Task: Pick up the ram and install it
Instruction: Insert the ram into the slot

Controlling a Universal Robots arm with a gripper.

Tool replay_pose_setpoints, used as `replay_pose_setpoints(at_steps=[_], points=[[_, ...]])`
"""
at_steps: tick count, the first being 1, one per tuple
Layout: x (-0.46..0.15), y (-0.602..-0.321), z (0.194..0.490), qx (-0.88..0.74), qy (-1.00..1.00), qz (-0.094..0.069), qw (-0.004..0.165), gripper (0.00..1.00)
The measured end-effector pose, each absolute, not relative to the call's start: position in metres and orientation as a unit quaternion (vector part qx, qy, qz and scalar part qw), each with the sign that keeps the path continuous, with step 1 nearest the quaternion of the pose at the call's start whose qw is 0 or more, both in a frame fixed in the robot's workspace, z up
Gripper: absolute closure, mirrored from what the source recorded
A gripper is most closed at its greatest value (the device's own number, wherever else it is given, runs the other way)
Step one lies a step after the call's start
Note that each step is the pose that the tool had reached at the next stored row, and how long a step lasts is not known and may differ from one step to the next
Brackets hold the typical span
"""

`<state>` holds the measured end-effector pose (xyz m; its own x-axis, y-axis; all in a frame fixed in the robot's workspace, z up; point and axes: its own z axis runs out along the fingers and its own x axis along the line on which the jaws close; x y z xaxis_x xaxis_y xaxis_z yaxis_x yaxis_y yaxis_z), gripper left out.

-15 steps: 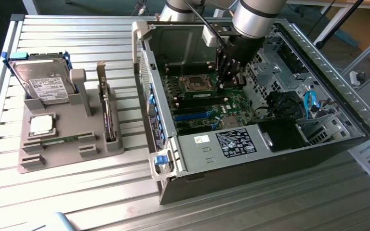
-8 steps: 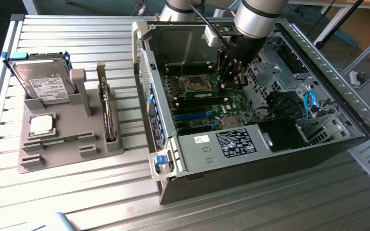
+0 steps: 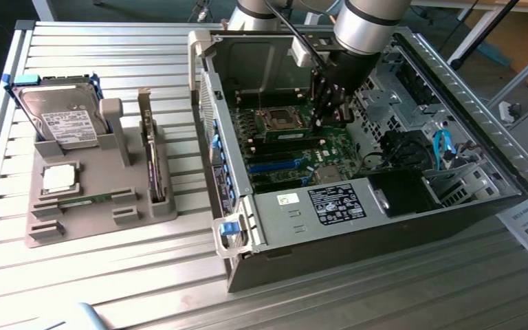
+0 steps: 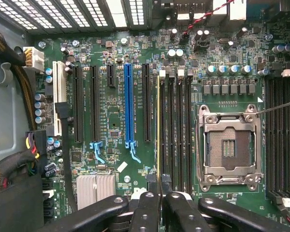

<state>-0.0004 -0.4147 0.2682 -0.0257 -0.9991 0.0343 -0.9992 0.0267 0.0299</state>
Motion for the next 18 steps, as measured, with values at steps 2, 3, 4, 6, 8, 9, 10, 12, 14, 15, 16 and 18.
replay_pose_setpoints(at_steps=[2, 3, 4, 6, 8, 9, 10, 12, 14, 15, 16, 18], points=[[-0.0004, -0.4146, 0.2682, 0.698, -0.716, 0.001, 0.023, 0.88], [-0.0005, -0.4146, 0.2682, 0.698, -0.716, 0.001, 0.023, 0.88], [-0.0006, -0.4146, 0.2682, 0.698, -0.716, 0.001, 0.023, 0.88], [-0.0007, -0.4145, 0.2682, 0.698, -0.716, 0.001, 0.023, 0.88], [-0.0007, -0.4143, 0.2681, 0.698, -0.716, 0.001, 0.023, 0.88], [-0.0008, -0.4143, 0.2681, 0.698, -0.716, 0.001, 0.023, 0.88], [-0.0008, -0.4140, 0.2680, 0.698, -0.716, 0.001, 0.023, 0.88], [-0.0008, -0.4133, 0.2679, 0.698, -0.716, 0.001, 0.023, 0.88], [-0.0010, -0.4129, 0.2679, 0.698, -0.716, 0.001, 0.023, 0.88], [-0.0012, -0.4129, 0.2679, 0.698, -0.716, 0.001, 0.023, 0.88], [-0.0018, -0.4127, 0.2679, 0.698, -0.716, 0.001, 0.023, 0.88], [-0.0028, -0.4125, 0.2677, 0.698, -0.716, 0.001, 0.023, 0.88]])
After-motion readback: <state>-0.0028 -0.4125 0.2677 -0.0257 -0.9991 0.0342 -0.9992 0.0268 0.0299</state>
